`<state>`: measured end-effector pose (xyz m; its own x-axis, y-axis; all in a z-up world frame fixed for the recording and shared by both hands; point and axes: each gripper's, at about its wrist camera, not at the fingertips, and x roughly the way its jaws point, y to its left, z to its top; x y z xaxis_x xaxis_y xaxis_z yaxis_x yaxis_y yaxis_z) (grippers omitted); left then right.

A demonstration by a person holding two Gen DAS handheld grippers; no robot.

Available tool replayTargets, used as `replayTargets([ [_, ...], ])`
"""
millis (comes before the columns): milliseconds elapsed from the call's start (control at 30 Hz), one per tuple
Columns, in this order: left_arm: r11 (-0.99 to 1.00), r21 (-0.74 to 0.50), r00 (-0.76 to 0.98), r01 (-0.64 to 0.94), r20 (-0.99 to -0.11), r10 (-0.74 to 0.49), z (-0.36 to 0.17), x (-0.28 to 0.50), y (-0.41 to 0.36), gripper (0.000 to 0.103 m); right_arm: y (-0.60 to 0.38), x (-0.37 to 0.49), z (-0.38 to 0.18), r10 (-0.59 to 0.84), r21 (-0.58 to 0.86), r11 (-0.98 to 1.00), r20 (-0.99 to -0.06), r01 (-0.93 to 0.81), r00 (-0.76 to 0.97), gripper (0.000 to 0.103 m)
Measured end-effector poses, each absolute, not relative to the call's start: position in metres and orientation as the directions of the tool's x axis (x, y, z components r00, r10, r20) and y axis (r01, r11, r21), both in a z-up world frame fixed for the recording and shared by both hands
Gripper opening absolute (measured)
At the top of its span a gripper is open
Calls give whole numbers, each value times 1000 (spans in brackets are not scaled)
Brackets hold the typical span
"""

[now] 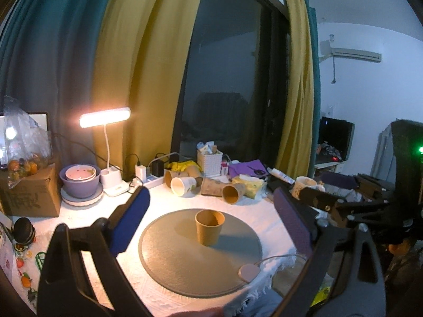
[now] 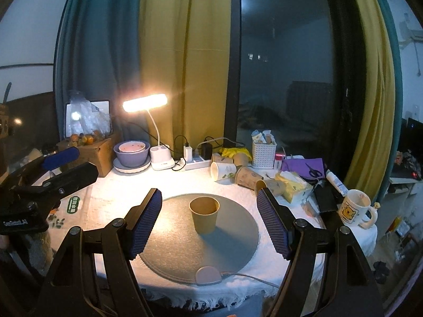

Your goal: Flip cup upright

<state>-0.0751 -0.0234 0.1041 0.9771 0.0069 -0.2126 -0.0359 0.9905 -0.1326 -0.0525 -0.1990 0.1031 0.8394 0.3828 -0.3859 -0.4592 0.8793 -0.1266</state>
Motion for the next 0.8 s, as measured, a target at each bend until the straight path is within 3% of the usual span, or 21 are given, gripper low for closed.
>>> replayTargets([
  [800, 988, -144, 977, -58, -211, 26, 105, -82, -18, 95, -188, -56, 102, 406, -137, 861, -392, -489, 825, 77],
])
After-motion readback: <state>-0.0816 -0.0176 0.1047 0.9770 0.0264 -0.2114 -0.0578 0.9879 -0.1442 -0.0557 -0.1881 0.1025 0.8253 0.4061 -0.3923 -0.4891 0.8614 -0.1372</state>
